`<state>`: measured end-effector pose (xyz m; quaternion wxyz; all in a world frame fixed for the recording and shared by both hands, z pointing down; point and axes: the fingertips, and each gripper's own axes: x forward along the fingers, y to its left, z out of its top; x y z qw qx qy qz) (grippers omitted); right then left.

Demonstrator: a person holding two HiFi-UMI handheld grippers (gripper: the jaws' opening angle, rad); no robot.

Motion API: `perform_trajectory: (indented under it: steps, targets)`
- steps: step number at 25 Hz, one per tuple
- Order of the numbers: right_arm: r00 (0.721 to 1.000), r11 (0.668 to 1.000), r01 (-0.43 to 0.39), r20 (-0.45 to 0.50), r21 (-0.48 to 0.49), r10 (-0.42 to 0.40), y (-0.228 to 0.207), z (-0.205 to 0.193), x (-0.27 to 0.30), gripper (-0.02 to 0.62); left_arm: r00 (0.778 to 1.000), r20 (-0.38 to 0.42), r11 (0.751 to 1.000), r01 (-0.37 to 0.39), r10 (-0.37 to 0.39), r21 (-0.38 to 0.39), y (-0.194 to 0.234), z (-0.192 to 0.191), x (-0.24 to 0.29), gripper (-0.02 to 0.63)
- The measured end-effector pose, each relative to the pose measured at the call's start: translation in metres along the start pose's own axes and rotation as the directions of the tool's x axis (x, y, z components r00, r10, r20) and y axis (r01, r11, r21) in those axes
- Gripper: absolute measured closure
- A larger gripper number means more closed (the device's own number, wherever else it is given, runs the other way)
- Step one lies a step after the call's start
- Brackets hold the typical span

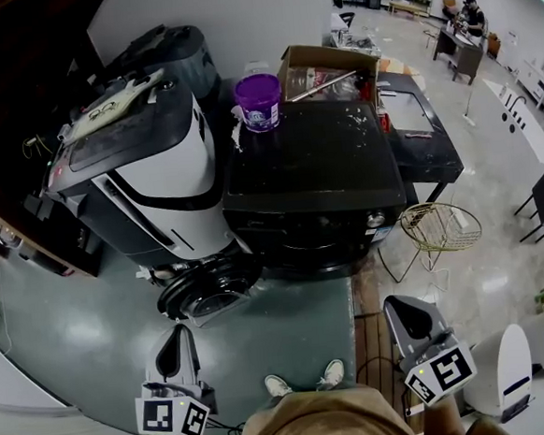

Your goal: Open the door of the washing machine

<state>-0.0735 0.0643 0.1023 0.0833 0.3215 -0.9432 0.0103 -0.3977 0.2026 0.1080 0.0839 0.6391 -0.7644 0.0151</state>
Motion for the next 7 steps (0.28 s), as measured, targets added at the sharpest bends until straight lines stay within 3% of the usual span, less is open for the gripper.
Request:
perform_trajectory:
  steps: [7]
  targets:
    - [1.000, 1.000, -0.012, 0.000, -0.004, 0.012, -0.0048, -0.0006, 0.0025, 0.591, 1.000, -0.003, 1.000, -0.008, 0.008, 0.002, -0.0036, -0.0005, 0.0022, 0.548]
